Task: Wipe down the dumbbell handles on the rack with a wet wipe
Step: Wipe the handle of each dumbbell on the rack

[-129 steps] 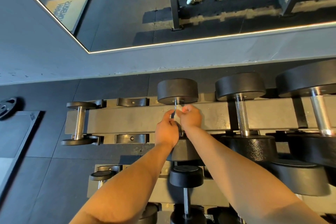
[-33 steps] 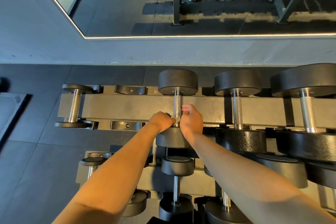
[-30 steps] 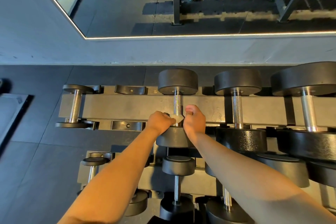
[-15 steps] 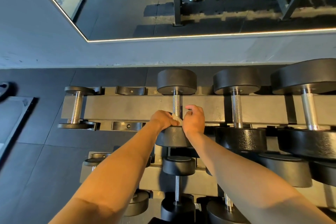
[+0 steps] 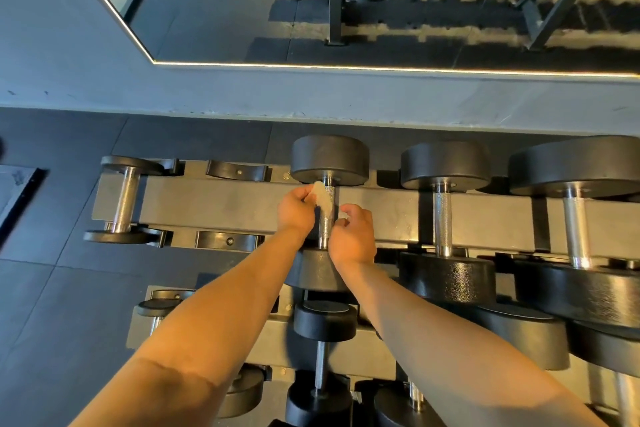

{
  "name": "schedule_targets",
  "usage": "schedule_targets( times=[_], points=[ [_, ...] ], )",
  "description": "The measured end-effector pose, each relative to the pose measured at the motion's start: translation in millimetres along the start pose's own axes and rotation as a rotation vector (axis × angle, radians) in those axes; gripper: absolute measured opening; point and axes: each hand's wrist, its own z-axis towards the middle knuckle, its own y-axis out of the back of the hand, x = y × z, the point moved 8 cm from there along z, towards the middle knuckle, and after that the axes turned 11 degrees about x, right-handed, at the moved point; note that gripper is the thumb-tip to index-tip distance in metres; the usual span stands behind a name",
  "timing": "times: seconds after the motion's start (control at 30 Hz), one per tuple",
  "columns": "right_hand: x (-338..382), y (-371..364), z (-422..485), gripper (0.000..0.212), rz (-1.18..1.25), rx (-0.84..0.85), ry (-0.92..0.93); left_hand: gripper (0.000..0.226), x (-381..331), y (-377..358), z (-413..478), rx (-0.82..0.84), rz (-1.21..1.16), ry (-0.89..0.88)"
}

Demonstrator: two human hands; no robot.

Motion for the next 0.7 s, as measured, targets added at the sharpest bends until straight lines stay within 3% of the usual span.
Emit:
schedule_targets(
  times=[0.17,0.27,0.37,0.47,0.57,0.7],
  points=[
    [0.7,3.3,-0.2,0.028,-0.031,-0.024,0.013,0.032,14.9,-25.5,21.3,0.25,-0.032,0.115],
    [-1.7,3.3,1.5,0.027,-0.042,-0.028,-0.009,0.031,26.6,-28.4,21.0,0.317,0.091,0.198],
    [-1.7,2.5,2.4,0.024,-0.042,-0.027,-0.001,0.034,31.4,-35.7,11.1,0.486,0.221,0.237],
    [-0.9,2.8,1.9,0.025,-0.033,-0.026,0.004,0.033,33.2,-36.0,4.6,0.61,0.475,0.236],
    [-0.4,3.5,0.8,0.026,-0.027,-0.028,0.008,0.034,29.1,-33.1,-3.6,0.634,0.663,0.229],
    [1.0,3.3,-0.1,0.023,0.003,-0.029,0.028,0.028,16.6,-32.9,-13.4,0.551,0.743,0.202]
  ],
)
